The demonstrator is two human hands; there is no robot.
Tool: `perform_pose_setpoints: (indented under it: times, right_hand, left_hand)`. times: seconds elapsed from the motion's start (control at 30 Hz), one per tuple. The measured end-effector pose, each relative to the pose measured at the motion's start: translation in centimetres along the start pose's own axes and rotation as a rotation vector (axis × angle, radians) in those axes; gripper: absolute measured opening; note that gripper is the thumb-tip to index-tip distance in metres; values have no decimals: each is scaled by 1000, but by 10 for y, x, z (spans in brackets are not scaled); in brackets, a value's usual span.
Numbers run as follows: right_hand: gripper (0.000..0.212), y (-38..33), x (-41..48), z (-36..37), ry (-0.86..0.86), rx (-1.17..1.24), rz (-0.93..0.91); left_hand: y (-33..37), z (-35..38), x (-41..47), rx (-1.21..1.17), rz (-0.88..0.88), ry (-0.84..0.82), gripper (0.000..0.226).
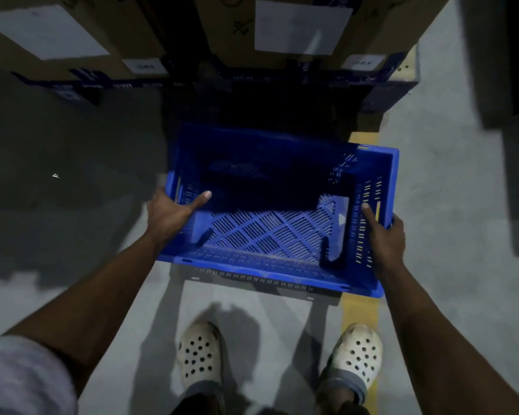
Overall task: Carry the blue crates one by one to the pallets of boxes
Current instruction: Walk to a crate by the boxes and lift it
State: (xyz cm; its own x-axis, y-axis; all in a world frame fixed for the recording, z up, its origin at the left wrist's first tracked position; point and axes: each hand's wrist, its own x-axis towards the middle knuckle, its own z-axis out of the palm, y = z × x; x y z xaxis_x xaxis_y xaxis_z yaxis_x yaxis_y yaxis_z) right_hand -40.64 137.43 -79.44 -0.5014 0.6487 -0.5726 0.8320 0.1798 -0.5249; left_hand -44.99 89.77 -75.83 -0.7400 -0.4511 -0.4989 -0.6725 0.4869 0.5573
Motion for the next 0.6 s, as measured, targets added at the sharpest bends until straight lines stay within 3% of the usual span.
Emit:
perform_pose_setpoints:
  times: [0.1,0.2,0.37,0.5,0.6]
  right_hand:
    - [111,-23,-33,-21,87,-160,-29]
    - [110,-38,-64,-52,125,-240,-12]
    - [104,-54,-109,-117,117,-155,2]
    - [74,-78,-160,-178,160,-74,-42]
    - [82,-93,-200,-227,161,4,-2]
  left_hand:
    - [13,-15,-13,-18,-54,8,88]
    - [24,-38,-33,-18,-92,-45,90]
    - [54,-83,-77,-180,-173,-153,84]
    - [95,-127,-125,-273,-165,-247,63]
    - [135,-161,-171,-335,-72,-239,49]
